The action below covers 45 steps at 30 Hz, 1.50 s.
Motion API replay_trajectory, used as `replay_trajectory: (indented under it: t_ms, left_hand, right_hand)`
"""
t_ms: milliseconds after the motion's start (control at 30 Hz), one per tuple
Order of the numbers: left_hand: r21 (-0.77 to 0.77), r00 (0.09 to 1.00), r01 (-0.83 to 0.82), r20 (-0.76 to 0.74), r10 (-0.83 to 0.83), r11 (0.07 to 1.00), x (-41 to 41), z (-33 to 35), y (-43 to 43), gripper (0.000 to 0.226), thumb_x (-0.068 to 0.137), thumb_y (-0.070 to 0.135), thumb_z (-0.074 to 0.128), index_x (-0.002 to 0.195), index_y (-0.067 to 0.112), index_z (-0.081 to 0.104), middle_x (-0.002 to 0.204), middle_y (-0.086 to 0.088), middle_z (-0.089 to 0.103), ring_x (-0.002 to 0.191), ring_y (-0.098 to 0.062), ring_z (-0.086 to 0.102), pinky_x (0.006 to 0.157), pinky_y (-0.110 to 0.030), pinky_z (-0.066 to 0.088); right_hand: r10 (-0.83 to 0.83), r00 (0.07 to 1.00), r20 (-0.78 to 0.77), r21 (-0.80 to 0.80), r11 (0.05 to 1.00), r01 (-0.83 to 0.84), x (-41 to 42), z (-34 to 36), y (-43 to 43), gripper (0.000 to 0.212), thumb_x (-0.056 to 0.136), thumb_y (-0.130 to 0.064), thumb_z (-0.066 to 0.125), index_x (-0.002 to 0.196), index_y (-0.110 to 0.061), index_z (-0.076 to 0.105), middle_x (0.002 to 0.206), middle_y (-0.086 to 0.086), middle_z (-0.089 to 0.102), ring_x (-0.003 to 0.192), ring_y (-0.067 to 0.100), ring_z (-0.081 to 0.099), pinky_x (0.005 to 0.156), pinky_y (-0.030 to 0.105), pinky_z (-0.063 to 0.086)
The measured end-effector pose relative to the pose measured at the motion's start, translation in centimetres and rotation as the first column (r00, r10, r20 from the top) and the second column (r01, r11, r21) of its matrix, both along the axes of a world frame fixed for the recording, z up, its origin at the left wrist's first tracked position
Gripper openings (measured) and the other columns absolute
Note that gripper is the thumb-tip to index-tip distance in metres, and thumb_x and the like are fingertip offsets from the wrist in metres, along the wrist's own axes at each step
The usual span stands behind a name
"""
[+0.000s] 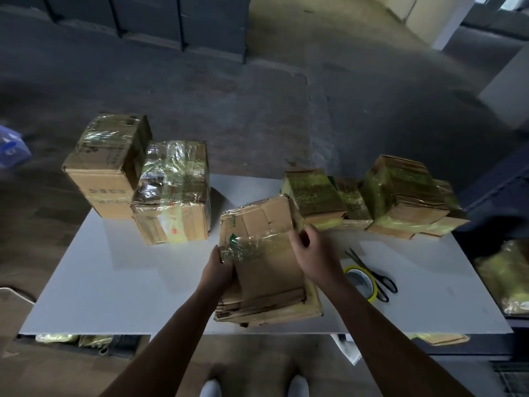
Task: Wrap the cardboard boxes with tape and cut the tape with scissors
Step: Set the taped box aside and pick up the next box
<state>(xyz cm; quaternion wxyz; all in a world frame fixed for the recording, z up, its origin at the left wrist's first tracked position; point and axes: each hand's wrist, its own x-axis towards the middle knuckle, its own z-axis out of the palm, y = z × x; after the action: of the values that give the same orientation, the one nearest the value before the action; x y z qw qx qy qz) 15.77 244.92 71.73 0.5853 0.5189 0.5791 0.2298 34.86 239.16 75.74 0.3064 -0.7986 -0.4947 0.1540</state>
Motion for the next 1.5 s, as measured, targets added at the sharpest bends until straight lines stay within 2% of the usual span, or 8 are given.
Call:
replay_trajectory:
  t_ms: [133, 300, 433, 600, 733, 900, 1000, 1500]
  left_hand:
    - [0.342, 0.864, 0.274, -0.497, -0.075, 0.899, 0.2, 0.2, -0.3, 0.063, 0.09, 0.019, 0.06, 0.147, 0.02, 0.031, 0.149, -0.016, 0.032, 0.133, -0.037, 0.032, 0.103, -0.05, 0.039]
    - [0.448, 0.906, 0.295, -0.412, -0.098, 0.844, 1.6, 1.5, -0.9, 0.059, 0.097, 0.018, 0.048, 0.15, 0.012, 0.025, 0.153, -0.013, 0.028, 0.139, -0.034, 0.028, 0.112, -0.046, 0.032]
    - [0.433, 0.887, 0.36, -0.434, -0.159, 0.826, 1.4, 1.3, -0.7, 0.048, 0.101, 0.019, 0.037, 0.147, 0.008, 0.031, 0.151, -0.012, 0.036, 0.138, -0.031, 0.032, 0.113, -0.04, 0.027]
    - [0.199, 0.809, 0.533, -0.405, -0.427, 0.822, 1.6, 2.2, 1.2, 0.05, 0.103, 0.04, 0.023, 0.141, 0.01, 0.033, 0.154, -0.02, 0.023, 0.143, -0.041, 0.016, 0.115, -0.053, 0.023]
    - [0.037, 0.876, 0.406, -0.302, -0.377, 0.913, 1.8, 3.6, 1.5, 0.09, 0.089, 0.07, 0.029, 0.147, 0.003, 0.022, 0.154, -0.023, 0.022, 0.141, -0.04, 0.024, 0.111, -0.056, 0.031]
    - [0.05, 0.95, 0.272, -0.173, -0.259, 0.961, 1.7, 5.1, 1.4, 0.035, 0.098, 0.037, 0.042, 0.103, 0.006, 0.058, 0.108, -0.018, 0.064, 0.097, -0.029, 0.063, 0.086, -0.048, 0.055]
    - [0.017, 0.983, 0.177, -0.052, -0.176, 0.984, 0.9, 5.3, 1.7, 0.025, 0.094, 0.021, 0.047, 0.11, 0.004, 0.054, 0.104, -0.012, 0.064, 0.096, -0.027, 0.063, 0.079, -0.039, 0.056]
    - [-0.01, 0.987, -0.151, 0.051, 0.151, 0.988, 1.1, 2.0, -0.9, 0.021, 0.096, 0.016, 0.05, 0.088, 0.01, 0.069, 0.08, -0.006, 0.07, 0.074, -0.018, 0.066, 0.056, -0.024, 0.044]
  right_hand:
    - [0.084, 0.994, -0.074, -0.009, 0.996, -0.085, -0.5, -0.3, 0.7, 0.034, 0.098, -0.027, 0.052, 0.066, -0.018, 0.042, 0.056, -0.005, 0.041, 0.056, 0.018, 0.044, 0.056, 0.032, 0.033]
    - [0.085, 0.99, -0.113, -0.062, 0.994, -0.092, -1.0, -1.0, 1.5, 0.03, 0.094, -0.038, 0.057, 0.095, -0.008, 0.057, 0.088, 0.004, 0.061, 0.084, 0.023, 0.059, 0.072, 0.036, 0.048]
    - [0.004, 0.998, -0.064, -0.225, 0.974, -0.019, 0.0, -1.5, 1.9, 0.074, 0.082, -0.064, 0.054, 0.134, -0.013, 0.045, 0.13, 0.013, 0.052, 0.121, 0.03, 0.049, 0.097, 0.046, 0.045]
    - [0.018, 0.914, -0.406, -0.269, 0.953, -0.139, 0.4, -1.7, 2.5, 0.094, 0.074, -0.073, 0.057, 0.15, -0.03, 0.021, 0.143, 0.006, 0.048, 0.122, 0.024, 0.052, 0.096, 0.038, 0.046]
    - [-0.09, 0.92, -0.382, -0.269, 0.963, -0.017, 0.1, -2.3, 2.8, 0.099, 0.07, -0.067, 0.069, 0.149, -0.024, 0.026, 0.144, 0.01, 0.045, 0.128, 0.029, 0.048, 0.102, 0.045, 0.045]
    - [-0.12, 0.928, -0.353, -0.207, 0.977, 0.048, -0.5, -2.6, 2.7, 0.075, 0.07, -0.054, 0.077, 0.13, -0.015, 0.052, 0.123, 0.008, 0.06, 0.115, 0.025, 0.057, 0.092, 0.036, 0.049]
    - [-0.105, 0.954, -0.282, -0.119, 0.99, 0.074, 0.0, -1.9, 2.9, 0.052, 0.071, -0.043, 0.081, 0.109, -0.013, 0.063, 0.101, 0.003, 0.068, 0.092, 0.019, 0.065, 0.07, 0.026, 0.049]
    - [-0.02, 0.979, -0.205, -0.089, 0.996, 0.001, 2.1, -1.8, 2.2, 0.044, 0.092, -0.027, 0.061, 0.133, -0.011, 0.055, 0.131, 0.01, 0.057, 0.117, 0.023, 0.054, 0.092, 0.03, 0.044]
